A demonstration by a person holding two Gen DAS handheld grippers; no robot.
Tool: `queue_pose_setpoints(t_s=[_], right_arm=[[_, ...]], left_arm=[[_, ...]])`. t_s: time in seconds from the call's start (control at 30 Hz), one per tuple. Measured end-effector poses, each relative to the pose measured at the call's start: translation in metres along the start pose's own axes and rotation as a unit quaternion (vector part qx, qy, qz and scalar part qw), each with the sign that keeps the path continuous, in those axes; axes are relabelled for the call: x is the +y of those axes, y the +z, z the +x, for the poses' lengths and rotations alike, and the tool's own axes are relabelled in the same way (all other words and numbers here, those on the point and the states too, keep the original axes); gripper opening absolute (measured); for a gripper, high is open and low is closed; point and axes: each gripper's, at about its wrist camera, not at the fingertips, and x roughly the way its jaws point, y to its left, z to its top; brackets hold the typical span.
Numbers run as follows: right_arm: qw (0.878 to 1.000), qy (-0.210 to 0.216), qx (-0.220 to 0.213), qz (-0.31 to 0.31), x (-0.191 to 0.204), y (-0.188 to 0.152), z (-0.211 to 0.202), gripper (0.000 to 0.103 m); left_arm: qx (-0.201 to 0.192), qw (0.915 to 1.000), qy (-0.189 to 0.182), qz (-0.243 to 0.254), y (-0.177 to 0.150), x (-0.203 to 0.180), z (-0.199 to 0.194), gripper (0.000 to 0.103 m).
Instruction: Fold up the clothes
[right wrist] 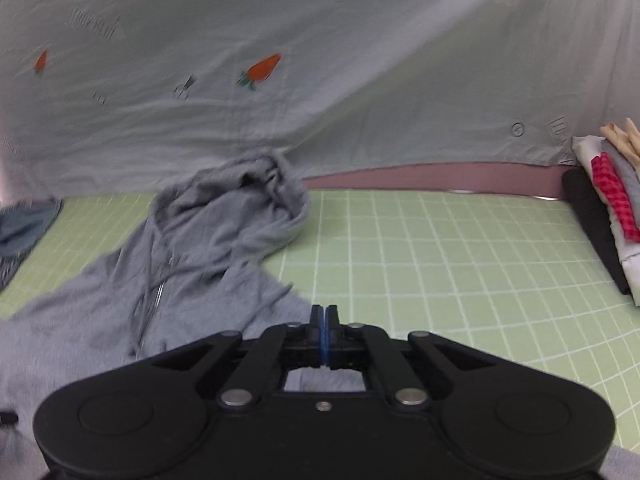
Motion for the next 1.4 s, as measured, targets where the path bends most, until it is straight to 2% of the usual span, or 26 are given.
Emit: queue_pose_setpoints(t_s=[0.1, 0.13, 0.17, 0.2, 0.27, 0.33, 0.37, 0.43, 0.5, 0.6, 0.63, 0.83, 0.97, 1.07, 1.2, 1.3, 1.4], right_arm=[[0.999, 0.029, 0.019, 0.024, -0.009, 0.008, 0.005, 0.001], [0.999, 0.035, 0.028, 0.029, -0.010, 0.005, 0.007, 0.006], [0.998, 0.039, 0.041, 0.030, -0.009, -0.001, 0.010, 0.016], [0.997, 0.041, 0.057, 0.026, -0.006, -0.009, 0.013, 0.020], [0.995, 0.052, 0.081, 0.032, -0.002, -0.025, 0.018, 0.036], [0.991, 0.069, 0.102, 0.048, 0.002, -0.039, 0.024, 0.044], [0.990, 0.071, 0.108, 0.051, 0.004, -0.043, 0.027, 0.051], [0.990, 0.066, 0.114, 0.041, 0.009, -0.048, 0.031, 0.058], [0.992, 0.067, 0.109, 0.023, 0.015, -0.049, 0.033, 0.057], [0.991, 0.082, 0.103, -0.007, 0.023, -0.047, 0.036, 0.026], [0.991, 0.090, 0.101, -0.013, 0.025, -0.045, 0.036, 0.010], [0.994, 0.098, 0.038, -0.026, 0.030, -0.022, 0.017, 0.009], [0.994, 0.105, 0.012, 0.027, 0.011, -0.004, 0.011, 0.009], [0.996, 0.084, 0.000, 0.029, 0.004, 0.002, 0.009, 0.008], [0.996, 0.058, -0.012, 0.068, -0.015, 0.007, 0.005, 0.008], [0.994, 0.044, -0.030, 0.100, -0.033, 0.012, -0.001, 0.009], [0.991, 0.017, -0.058, 0.123, -0.052, 0.021, -0.010, 0.009]], left_arm=[[-0.004, 1.0000, 0.001, -0.001, -0.002, 0.000, -0.001, 0.103], [-0.006, 1.0000, 0.001, -0.001, -0.003, 0.000, -0.001, 0.103], [-0.007, 1.0000, 0.002, -0.002, -0.003, 0.000, -0.001, 0.103], [-0.006, 1.0000, 0.003, -0.004, -0.003, 0.000, -0.001, 0.103], [-0.006, 0.9999, 0.005, -0.008, -0.004, 0.000, -0.001, 0.103], [-0.009, 0.9999, 0.005, -0.006, -0.005, 0.000, -0.001, 0.103], [-0.011, 0.9999, 0.004, -0.004, -0.005, 0.000, -0.001, 0.103], [-0.013, 0.9999, 0.002, -0.002, -0.005, 0.001, -0.002, 0.103], [-0.015, 0.9999, 0.003, -0.003, -0.005, 0.001, -0.001, 0.103], [-0.018, 0.9998, 0.004, -0.004, -0.006, 0.001, -0.001, 0.103], [-0.019, 0.9998, 0.004, -0.003, -0.006, 0.001, -0.001, 0.103], [-0.019, 0.9998, 0.001, -0.001, -0.006, 0.001, -0.002, 0.103], [-0.015, 0.9996, -0.013, 0.018, -0.005, -0.003, -0.001, 0.103], [-0.006, 0.9994, -0.028, 0.021, -0.002, -0.005, -0.002, 0.103], [0.007, 0.9990, -0.042, 0.015, 0.000, -0.004, -0.004, 0.103], [0.000, 0.9988, -0.011, 0.048, -0.004, -0.007, -0.003, 0.103], [-0.002, 0.9995, -0.012, 0.028, -0.004, 0.002, -0.002, 0.103]])
